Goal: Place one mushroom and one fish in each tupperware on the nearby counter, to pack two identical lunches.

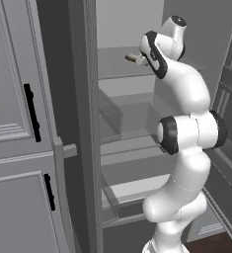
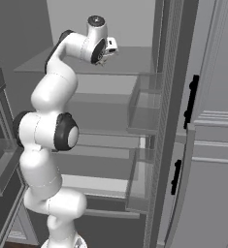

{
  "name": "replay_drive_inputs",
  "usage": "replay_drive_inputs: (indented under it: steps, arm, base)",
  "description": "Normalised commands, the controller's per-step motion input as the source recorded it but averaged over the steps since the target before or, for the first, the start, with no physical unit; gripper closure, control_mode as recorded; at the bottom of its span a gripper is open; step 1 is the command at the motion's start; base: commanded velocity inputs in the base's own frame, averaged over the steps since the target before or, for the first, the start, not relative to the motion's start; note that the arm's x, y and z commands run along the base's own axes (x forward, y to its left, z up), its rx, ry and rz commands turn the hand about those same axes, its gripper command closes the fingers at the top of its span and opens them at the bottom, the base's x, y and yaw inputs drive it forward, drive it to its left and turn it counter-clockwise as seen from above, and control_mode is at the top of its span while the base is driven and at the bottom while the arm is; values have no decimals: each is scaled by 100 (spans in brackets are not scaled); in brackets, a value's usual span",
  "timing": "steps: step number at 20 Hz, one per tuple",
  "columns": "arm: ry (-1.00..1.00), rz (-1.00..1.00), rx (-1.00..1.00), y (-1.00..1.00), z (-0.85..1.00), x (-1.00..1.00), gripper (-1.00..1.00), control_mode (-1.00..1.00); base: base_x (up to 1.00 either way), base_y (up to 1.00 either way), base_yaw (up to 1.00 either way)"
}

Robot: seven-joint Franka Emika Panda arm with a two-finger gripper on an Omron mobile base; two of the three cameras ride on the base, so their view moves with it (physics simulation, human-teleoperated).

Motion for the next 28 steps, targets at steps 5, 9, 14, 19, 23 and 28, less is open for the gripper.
replay_drive_inputs:
  steps: [5, 9, 14, 19, 23, 28]
  arm:
    - [-20, 0, -2, 0, -16, -100, 100, -100]
    - [-31, 0, -6, 0, -43, -100, 100, -100]
    - [-11, 0, 0, 0, 0, -100, 100, -100]
    - [0, 0, 0, 0, -7, -100, 100, -100]
    - [-1, 0, 0, 0, -9, -100, 100, -100]
    - [-4, 0, -1, 0, -29, -100, 100, -100]
  base:
    - [0, 0, 0]
    - [0, 0, 0]
    - [0, 0, 0]
    - [0, 0, 0]
    - [0, 0, 0]
    - [0, 0, 0]
